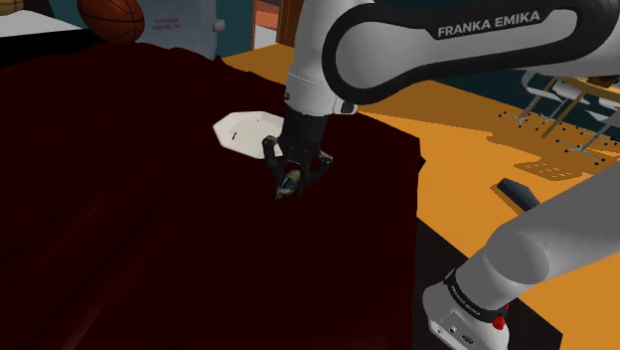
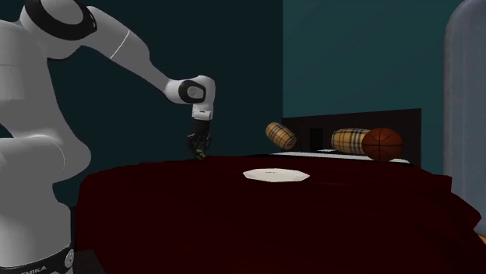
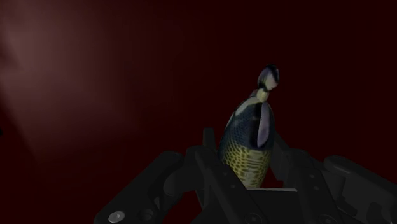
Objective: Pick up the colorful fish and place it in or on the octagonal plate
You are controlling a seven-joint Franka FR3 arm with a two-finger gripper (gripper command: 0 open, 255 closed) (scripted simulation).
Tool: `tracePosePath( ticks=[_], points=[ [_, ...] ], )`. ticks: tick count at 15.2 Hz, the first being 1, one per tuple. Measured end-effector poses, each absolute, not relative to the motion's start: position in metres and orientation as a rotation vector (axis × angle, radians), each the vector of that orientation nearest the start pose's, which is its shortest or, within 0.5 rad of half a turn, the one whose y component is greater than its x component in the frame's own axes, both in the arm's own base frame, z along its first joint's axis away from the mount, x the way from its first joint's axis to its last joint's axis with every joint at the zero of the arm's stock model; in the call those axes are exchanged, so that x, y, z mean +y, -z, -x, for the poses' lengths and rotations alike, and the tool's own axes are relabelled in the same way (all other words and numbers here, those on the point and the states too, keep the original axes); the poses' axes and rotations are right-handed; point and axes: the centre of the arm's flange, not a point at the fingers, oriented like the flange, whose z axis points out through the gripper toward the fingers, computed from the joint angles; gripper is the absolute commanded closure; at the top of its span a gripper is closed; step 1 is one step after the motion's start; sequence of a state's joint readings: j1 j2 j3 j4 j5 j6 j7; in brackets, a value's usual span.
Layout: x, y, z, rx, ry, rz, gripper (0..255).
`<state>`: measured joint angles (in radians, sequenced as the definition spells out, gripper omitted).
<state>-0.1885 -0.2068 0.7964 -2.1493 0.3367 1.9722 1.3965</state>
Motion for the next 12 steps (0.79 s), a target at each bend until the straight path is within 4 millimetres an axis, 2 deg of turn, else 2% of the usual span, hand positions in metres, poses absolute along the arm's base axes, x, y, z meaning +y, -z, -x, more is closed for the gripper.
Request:
tracePosePath(
  ticks=[1, 3, 12],
  points=[
    [0.318, -0.464, -0.394, 1.384, -0.224, 2.733, 255],
    [0.313, -0.467, -0.407, 1.384, -0.225, 2.733, 255],
    [0.265, -0.467, -0.517, 1.384, -0.226, 2.733, 255]
  ],
)
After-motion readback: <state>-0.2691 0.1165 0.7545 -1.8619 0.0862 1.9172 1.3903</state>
